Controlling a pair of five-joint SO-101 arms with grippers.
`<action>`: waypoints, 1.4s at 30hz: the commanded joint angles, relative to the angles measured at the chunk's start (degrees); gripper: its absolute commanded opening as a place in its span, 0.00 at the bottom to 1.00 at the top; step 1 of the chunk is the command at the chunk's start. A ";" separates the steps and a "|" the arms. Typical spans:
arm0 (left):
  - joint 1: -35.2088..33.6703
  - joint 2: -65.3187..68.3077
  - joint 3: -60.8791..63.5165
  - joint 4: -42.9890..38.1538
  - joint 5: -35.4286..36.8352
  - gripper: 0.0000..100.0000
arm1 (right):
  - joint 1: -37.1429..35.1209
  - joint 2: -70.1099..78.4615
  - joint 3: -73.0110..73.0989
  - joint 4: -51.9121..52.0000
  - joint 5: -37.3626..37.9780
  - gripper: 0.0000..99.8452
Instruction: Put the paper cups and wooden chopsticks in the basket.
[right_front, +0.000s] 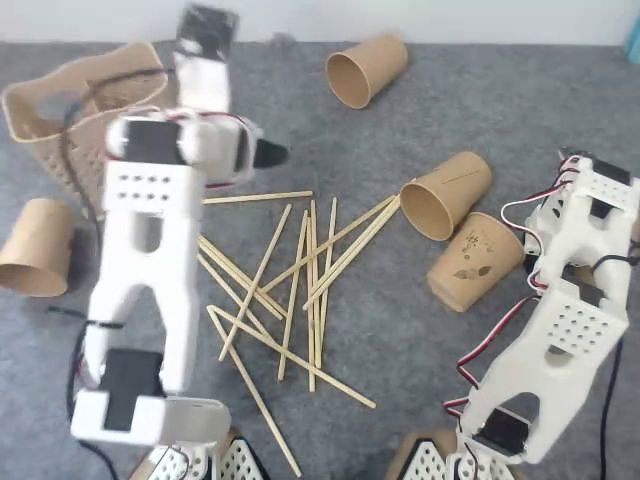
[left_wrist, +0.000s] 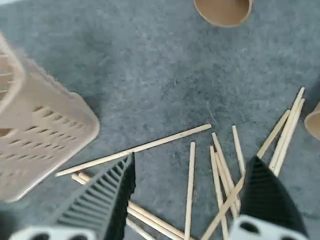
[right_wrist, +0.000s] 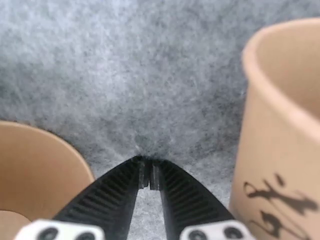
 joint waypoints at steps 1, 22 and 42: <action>0.62 5.01 7.08 -10.29 5.01 0.32 | -3.30 2.51 -0.09 -3.21 -1.14 0.01; 2.02 33.32 -6.64 -12.31 32.09 0.27 | -3.21 2.51 -0.09 -3.21 -1.23 0.01; 4.40 40.44 -9.89 -15.38 51.96 0.27 | -3.21 2.59 -0.09 -2.68 -0.62 0.01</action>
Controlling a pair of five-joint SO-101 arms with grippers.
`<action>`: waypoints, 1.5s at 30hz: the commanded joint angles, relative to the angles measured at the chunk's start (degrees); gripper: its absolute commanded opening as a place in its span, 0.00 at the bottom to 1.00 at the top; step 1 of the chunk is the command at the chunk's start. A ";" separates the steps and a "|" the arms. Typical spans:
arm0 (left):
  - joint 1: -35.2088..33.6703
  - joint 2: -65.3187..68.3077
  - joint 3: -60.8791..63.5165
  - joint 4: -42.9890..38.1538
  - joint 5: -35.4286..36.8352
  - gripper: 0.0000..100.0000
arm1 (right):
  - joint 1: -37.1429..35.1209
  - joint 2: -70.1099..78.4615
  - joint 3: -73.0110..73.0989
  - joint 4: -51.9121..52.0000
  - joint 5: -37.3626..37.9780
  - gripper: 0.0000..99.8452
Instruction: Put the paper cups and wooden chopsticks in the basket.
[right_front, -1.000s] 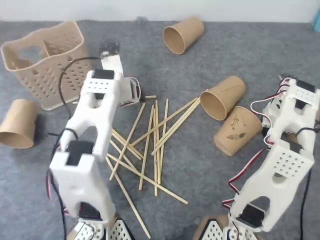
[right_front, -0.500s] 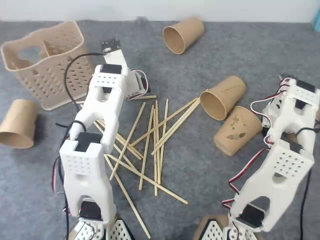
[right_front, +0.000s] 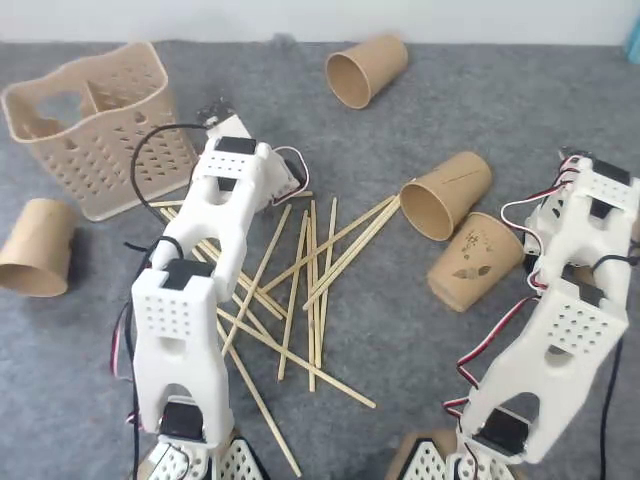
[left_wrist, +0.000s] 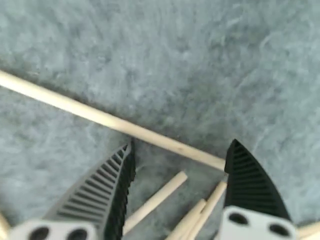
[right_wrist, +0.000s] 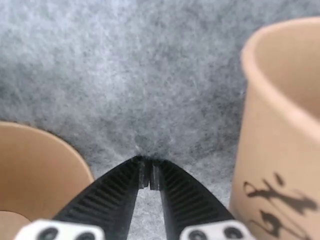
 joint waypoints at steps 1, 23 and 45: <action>0.97 0.35 -4.35 -1.14 2.73 0.27 | -3.21 2.59 -0.09 -2.68 -0.35 0.01; 17.93 0.62 -10.24 11.87 2.37 0.01 | -2.68 2.68 -0.09 -2.59 -0.35 0.01; 10.81 2.29 -28.09 6.86 -33.23 0.01 | -2.68 2.68 -0.09 -2.59 -0.79 0.01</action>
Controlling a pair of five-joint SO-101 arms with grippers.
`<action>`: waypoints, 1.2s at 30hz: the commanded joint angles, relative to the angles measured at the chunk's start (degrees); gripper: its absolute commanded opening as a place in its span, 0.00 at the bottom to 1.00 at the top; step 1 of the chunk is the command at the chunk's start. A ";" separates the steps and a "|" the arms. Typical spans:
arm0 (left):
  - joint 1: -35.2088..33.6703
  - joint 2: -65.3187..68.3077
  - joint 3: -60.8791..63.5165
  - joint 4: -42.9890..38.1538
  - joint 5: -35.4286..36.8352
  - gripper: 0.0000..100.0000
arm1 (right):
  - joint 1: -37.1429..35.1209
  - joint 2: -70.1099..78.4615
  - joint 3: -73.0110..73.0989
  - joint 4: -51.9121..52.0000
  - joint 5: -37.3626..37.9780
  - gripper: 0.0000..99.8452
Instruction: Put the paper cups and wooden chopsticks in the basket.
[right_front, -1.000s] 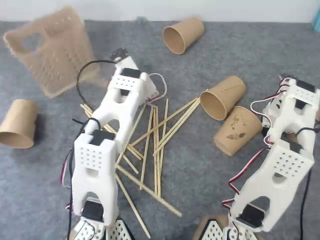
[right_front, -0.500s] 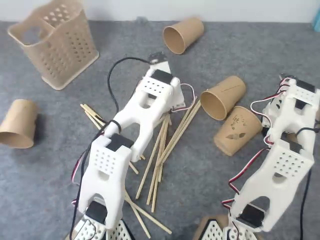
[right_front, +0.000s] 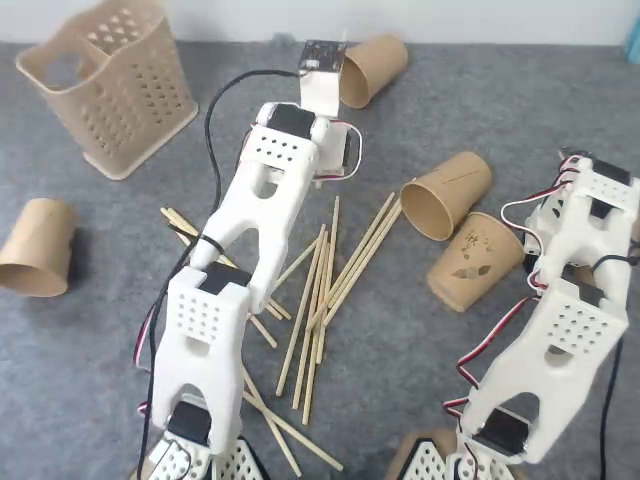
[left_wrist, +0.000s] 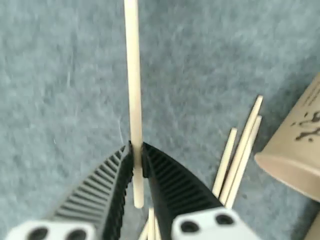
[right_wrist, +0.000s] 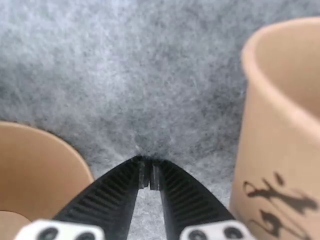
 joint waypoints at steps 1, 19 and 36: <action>-0.97 0.79 -3.65 -3.69 -1.32 0.01 | -2.68 2.68 -0.09 -2.59 -0.79 0.01; -2.55 13.71 -28.88 25.67 -5.27 0.01 | -2.68 2.68 -0.09 -2.68 -0.88 0.01; -0.53 17.58 -27.12 12.48 -5.54 0.01 | -2.68 2.68 -0.09 -2.68 -0.88 0.01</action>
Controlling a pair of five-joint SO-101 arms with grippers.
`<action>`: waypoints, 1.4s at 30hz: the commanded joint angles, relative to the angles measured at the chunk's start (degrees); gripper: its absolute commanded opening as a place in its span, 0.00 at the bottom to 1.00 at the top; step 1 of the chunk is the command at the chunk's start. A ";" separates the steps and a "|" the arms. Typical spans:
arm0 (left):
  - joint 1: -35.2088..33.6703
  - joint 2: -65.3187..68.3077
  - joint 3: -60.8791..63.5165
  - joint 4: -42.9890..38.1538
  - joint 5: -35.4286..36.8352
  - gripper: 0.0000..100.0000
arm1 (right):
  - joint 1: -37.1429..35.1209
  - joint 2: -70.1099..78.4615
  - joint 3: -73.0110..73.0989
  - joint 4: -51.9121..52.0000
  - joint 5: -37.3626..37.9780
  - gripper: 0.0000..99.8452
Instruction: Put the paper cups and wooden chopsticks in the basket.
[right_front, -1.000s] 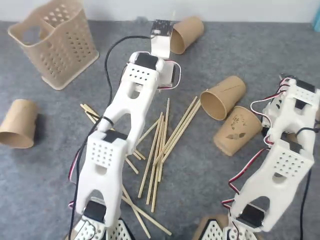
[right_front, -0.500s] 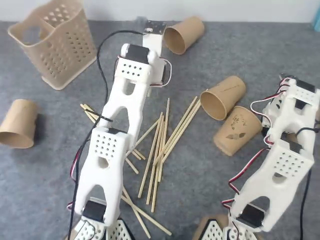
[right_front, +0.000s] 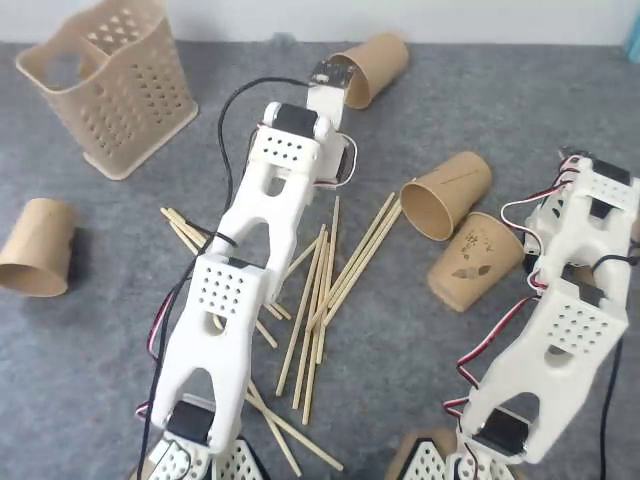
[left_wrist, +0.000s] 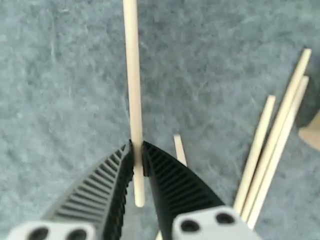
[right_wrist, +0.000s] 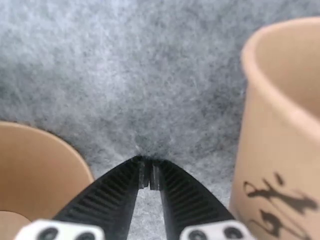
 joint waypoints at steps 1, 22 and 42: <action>1.05 -0.70 -4.18 -3.25 0.88 0.01 | -2.68 2.68 -0.09 -2.68 -0.88 0.01; 17.23 -1.58 -4.70 9.58 -23.12 0.01 | -2.68 2.68 -0.09 -2.59 -0.70 0.01; 18.81 -24.62 7.08 9.49 -20.04 0.01 | -2.68 2.68 -0.09 -2.59 -0.88 0.01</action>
